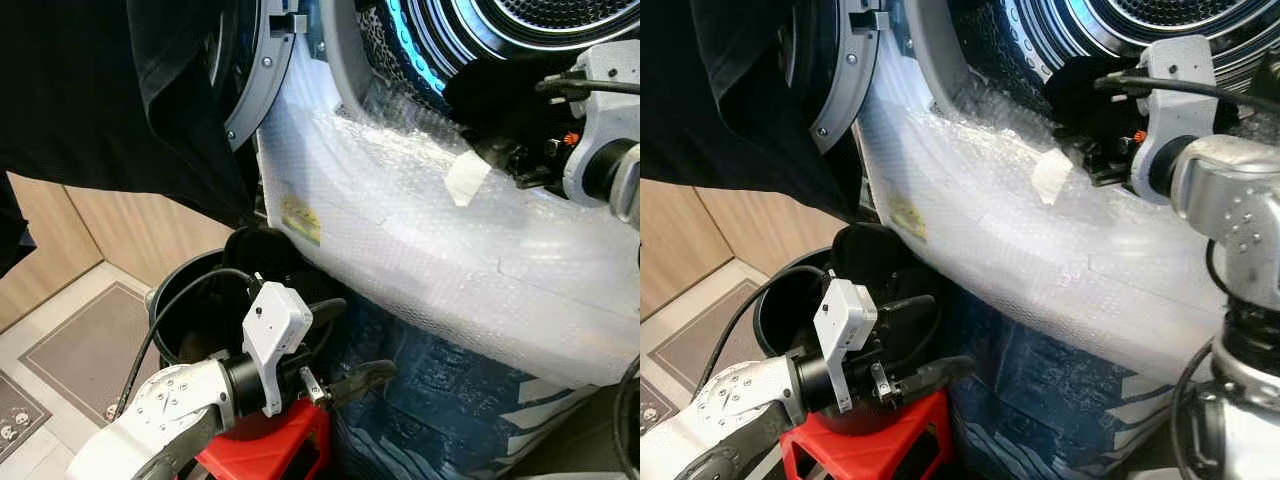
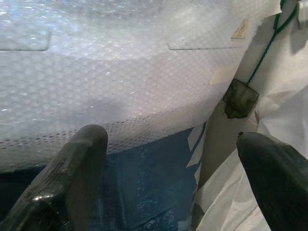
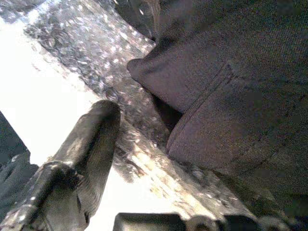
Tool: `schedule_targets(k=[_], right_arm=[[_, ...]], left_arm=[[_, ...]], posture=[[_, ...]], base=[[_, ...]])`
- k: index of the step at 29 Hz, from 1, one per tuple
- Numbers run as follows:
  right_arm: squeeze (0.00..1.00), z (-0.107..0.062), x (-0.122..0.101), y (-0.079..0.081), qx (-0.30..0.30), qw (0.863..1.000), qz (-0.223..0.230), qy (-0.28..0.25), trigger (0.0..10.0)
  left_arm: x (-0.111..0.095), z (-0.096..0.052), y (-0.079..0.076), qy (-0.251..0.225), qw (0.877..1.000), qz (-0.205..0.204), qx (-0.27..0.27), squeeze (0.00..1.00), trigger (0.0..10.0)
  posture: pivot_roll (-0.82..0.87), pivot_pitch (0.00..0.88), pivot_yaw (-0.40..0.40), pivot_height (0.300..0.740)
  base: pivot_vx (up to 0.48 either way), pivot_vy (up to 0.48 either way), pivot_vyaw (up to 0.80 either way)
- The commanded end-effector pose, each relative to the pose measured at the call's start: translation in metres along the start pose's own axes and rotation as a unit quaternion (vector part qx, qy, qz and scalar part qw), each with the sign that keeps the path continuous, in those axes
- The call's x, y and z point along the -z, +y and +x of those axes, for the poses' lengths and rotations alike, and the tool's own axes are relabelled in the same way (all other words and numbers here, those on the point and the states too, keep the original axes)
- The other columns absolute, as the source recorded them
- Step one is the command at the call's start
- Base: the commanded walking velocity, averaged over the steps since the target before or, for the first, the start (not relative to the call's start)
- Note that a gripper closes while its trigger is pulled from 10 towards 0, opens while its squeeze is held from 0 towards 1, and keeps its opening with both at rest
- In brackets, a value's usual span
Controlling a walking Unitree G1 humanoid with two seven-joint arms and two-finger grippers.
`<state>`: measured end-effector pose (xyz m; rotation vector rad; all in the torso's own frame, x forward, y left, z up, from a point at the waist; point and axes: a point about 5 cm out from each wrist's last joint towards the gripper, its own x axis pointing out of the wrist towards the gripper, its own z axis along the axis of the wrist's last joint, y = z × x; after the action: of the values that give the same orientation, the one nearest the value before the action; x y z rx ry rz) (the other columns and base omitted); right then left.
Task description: Clothes washing
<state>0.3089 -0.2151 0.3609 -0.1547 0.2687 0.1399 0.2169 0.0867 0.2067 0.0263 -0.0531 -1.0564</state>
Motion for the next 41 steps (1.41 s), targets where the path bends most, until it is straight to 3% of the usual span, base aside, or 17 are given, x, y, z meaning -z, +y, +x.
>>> schedule_targets(k=[1,3,11,18,27,32,33,36,41], right_arm=[[0.00,-0.001,0.003,-0.004,0.004,1.000,0.001,0.027,10.0],[0.00,-0.006,0.002,-0.005,0.001,1.000,-0.006,0.029,10.0],[0.00,-0.014,-0.016,-0.008,-0.127,0.987,0.098,-0.010,10.0],[0.00,-0.029,-0.026,-0.022,-0.163,0.981,0.106,-0.016,10.0],[0.00,-0.063,-0.024,-0.028,-0.217,0.975,0.038,-0.009,10.0],[0.00,-0.071,-0.022,-0.026,-0.229,0.973,0.007,-0.002,10.0],[0.00,-0.076,-0.018,-0.020,-0.252,0.967,-0.031,0.006,10.0],[0.00,-0.084,-0.016,-0.009,-0.292,0.953,-0.076,0.000,10.0],[0.00,-0.079,-0.017,0.004,-0.325,0.940,-0.104,-0.012,10.0]], left_arm=[[-0.001,0.000,0.001,-0.002,1.000,-0.001,0.004,0.00,10.0],[-0.001,-0.001,0.001,-0.003,1.000,-0.002,0.000,0.00,10.0],[0.000,-0.001,0.000,-0.004,1.000,-0.005,-0.006,0.00,10.0],[0.000,-0.003,0.001,-0.004,1.000,-0.004,-0.007,0.00,10.0],[-0.001,-0.003,0.002,-0.002,1.000,-0.001,-0.005,0.00,10.0],[-0.001,-0.003,0.002,-0.001,1.000,0.000,-0.003,0.00,10.0],[-0.001,-0.002,0.003,-0.001,1.000,0.000,-0.003,0.00,10.0],[-0.002,-0.002,0.003,-0.002,1.000,0.000,-0.002,0.00,10.0],[-0.001,-0.002,0.003,-0.002,1.000,-0.001,-0.002,0.00,10.0]], posture=[[-0.11,0.109,-0.048,0.740],[-0.11,0.110,-0.053,0.740],[-0.11,0.113,-0.059,0.740],[-0.11,0.113,-0.055,0.740],[-0.10,0.111,-0.045,0.740],[-0.11,0.111,-0.042,0.740],[-0.11,0.111,-0.042,0.740],[-0.11,0.111,-0.043,0.740],[-0.10,0.113,-0.044,0.740]], base=[[0.000,0.000,0.00],[0.000,0.000,0.00],[0.000,0.000,0.00],[0.000,0.000,0.00],[0.000,0.000,0.00],[0.000,0.000,0.00],[0.000,0.000,0.00],[0.000,0.000,0.00],[0.000,0.000,0.00]])
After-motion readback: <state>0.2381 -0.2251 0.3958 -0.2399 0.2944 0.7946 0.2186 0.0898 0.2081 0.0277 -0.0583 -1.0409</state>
